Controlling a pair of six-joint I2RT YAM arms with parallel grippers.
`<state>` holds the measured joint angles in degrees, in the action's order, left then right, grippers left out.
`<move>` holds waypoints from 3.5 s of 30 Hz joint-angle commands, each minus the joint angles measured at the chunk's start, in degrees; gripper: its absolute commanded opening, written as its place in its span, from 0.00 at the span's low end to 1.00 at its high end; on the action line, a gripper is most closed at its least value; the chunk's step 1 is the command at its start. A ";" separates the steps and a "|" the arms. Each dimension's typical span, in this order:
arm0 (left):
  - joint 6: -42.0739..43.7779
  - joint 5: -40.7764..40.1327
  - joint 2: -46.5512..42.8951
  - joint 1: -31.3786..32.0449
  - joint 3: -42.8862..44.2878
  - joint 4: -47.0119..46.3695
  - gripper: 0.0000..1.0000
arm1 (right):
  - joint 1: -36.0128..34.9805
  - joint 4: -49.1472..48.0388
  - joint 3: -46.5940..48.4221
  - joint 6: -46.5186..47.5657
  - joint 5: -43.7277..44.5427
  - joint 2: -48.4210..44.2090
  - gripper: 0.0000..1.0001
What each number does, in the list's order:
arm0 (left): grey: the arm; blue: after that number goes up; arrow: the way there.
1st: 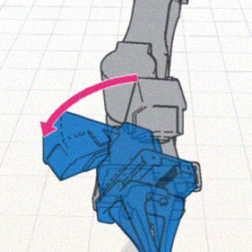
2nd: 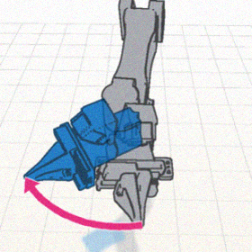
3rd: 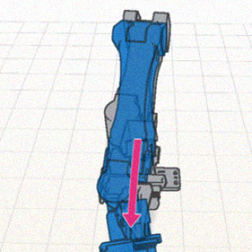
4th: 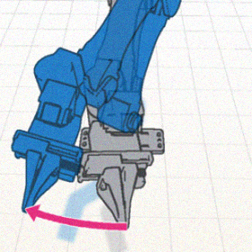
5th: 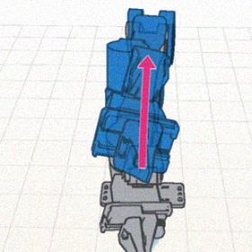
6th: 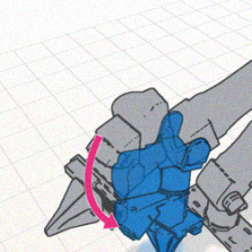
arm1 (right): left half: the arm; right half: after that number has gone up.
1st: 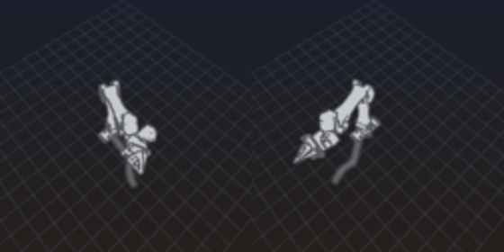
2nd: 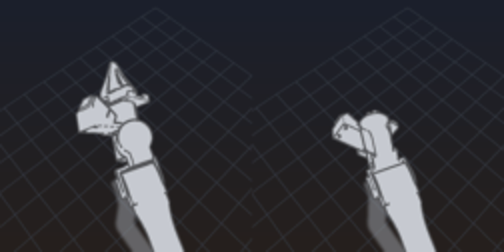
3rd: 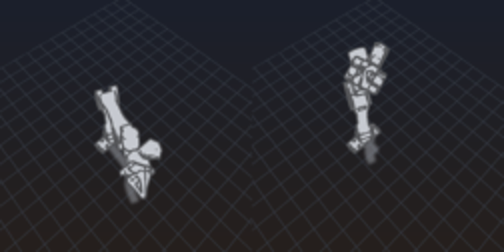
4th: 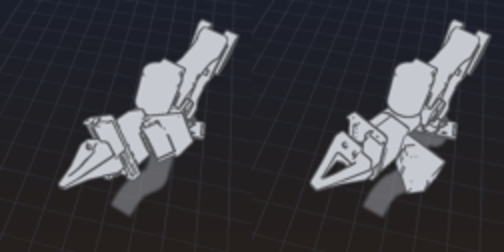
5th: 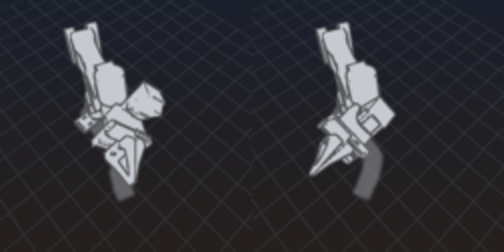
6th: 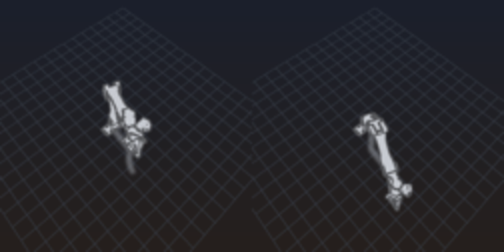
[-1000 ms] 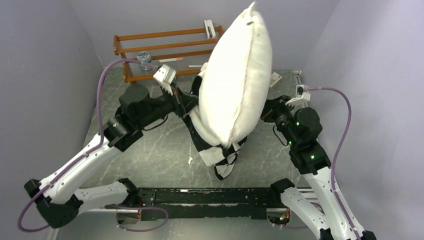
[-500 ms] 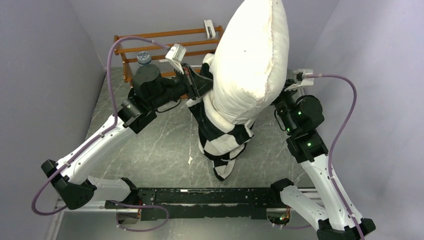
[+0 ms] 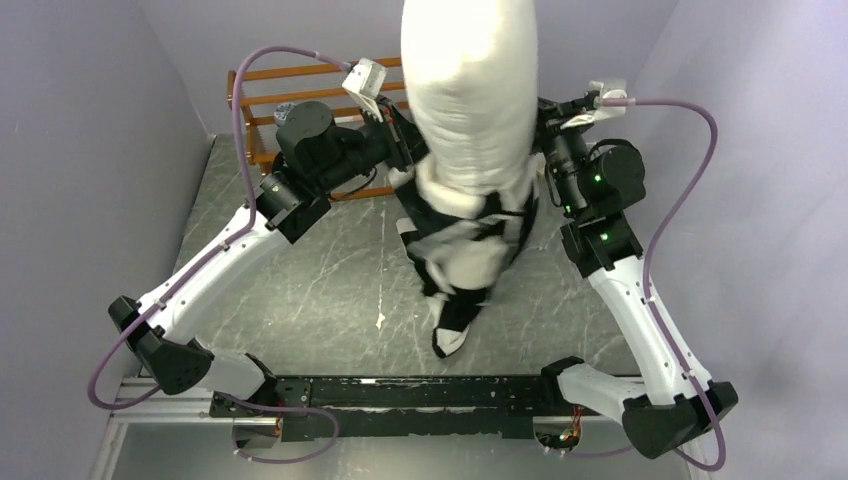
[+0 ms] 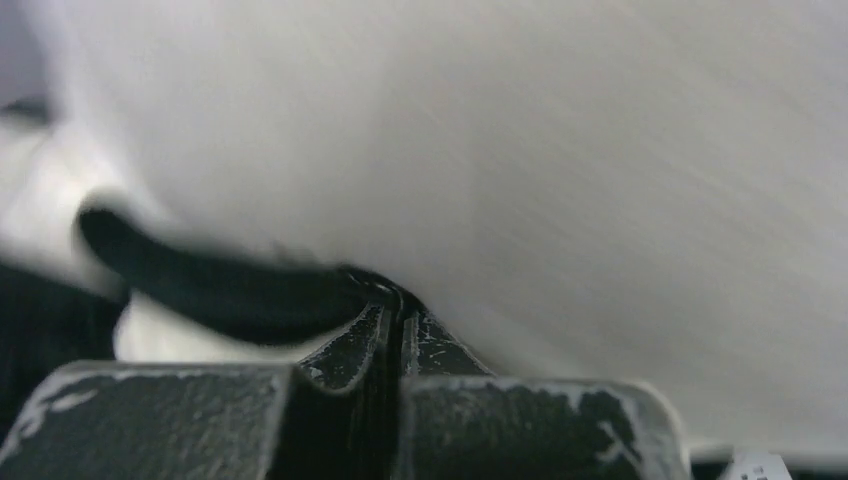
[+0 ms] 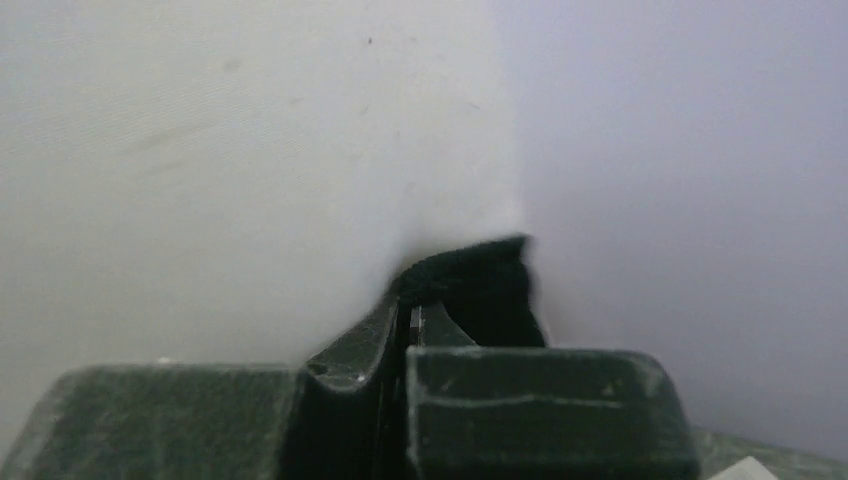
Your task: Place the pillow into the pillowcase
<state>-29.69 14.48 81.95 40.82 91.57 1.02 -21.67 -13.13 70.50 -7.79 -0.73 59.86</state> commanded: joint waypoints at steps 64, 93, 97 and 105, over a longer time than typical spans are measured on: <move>3.04 7.23 3.45 2.52 14.78 -15.88 0.05 | 6.38 3.75 22.43 0.25 -5.94 10.89 0.00; -11.15 25.51 9.49 -11.93 -3.07 -77.20 0.05 | 4.40 -14.04 17.34 17.73 -20.20 9.09 0.00; -2.19 16.17 3.61 -10.54 -10.17 -66.57 0.05 | 4.36 -16.80 3.44 15.04 -16.71 1.67 0.00; -17.51 3.53 5.56 -14.18 2.26 -41.12 0.05 | 4.36 0.50 3.44 -18.56 9.85 -3.22 0.00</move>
<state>-37.12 23.53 88.12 28.12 86.48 -48.12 -17.02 -22.46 68.51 -4.54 -6.22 57.54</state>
